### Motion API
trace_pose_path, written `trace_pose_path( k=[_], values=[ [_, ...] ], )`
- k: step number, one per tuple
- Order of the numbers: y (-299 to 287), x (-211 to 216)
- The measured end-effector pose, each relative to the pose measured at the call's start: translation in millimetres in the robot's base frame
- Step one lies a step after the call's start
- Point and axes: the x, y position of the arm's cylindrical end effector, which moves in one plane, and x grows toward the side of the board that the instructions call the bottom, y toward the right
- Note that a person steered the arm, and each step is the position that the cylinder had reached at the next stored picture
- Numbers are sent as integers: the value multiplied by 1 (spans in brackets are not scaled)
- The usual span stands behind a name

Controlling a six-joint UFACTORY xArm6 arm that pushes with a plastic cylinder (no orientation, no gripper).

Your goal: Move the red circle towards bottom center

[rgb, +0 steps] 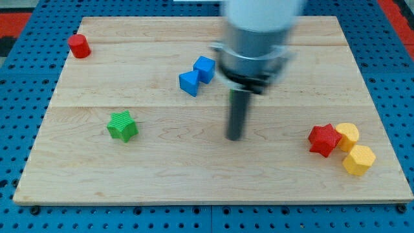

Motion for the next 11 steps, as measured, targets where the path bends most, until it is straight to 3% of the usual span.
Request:
trace_pose_path(
  k=[1,2,3,4,5,9,10,11],
  values=[
    [-148,-23],
    [-202,-107],
    [-200,-182],
    [-253,-256],
    [-308,-256],
    [-104,-33],
    [-112,-6],
    [-162,-15]
  ],
)
